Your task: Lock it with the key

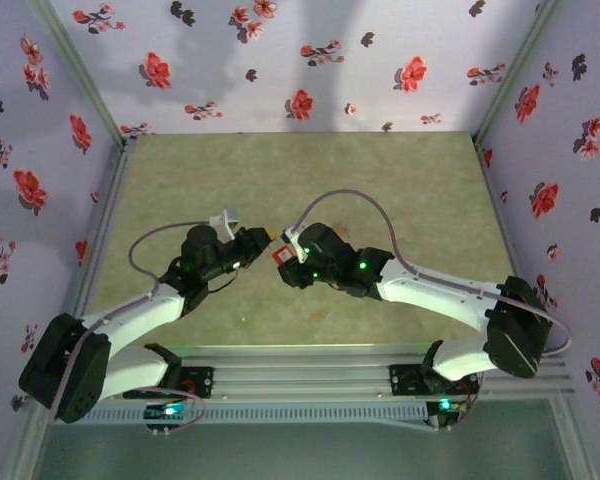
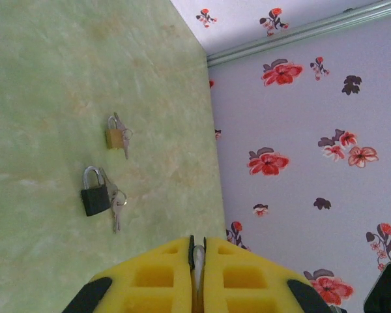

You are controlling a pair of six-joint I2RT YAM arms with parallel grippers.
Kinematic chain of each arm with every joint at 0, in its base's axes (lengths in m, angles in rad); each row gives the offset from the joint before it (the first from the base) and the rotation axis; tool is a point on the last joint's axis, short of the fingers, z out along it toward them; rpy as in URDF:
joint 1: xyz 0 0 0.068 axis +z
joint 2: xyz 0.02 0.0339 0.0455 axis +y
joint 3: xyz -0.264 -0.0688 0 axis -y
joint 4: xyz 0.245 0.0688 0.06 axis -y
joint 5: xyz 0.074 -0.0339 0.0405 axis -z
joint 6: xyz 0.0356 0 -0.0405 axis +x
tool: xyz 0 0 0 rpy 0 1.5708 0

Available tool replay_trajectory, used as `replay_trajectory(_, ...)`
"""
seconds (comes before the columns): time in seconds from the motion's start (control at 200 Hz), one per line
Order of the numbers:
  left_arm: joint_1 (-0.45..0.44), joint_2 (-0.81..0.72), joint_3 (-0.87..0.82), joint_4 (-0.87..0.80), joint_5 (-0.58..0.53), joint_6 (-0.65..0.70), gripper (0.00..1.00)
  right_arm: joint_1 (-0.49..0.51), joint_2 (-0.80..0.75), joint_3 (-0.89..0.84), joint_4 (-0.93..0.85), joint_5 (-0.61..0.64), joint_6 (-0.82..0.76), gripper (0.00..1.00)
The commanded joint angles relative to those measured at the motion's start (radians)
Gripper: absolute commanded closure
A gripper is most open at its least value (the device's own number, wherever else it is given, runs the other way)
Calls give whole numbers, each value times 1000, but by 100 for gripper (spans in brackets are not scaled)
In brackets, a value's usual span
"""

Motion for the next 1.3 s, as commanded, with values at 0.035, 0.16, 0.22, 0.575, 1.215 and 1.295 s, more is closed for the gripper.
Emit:
replay_trajectory(0.035,-48,-2,-3,-92,88,44,100,-38,-39,23,176,270,78,100)
replay_trajectory(0.16,-53,13,0,-98,88,45,100,-37,-47,26,208,298,80,100)
replay_trajectory(0.22,-57,19,3,-101,87,47,100,-37,-54,25,229,306,82,100)
replay_trajectory(0.575,-75,37,33,-136,88,62,100,-37,-48,37,274,236,73,100)
replay_trajectory(1.215,-118,57,72,-161,92,89,100,-39,-80,8,308,207,63,100)
replay_trajectory(1.295,-121,55,77,-175,92,103,100,-41,-86,4,309,196,63,100)
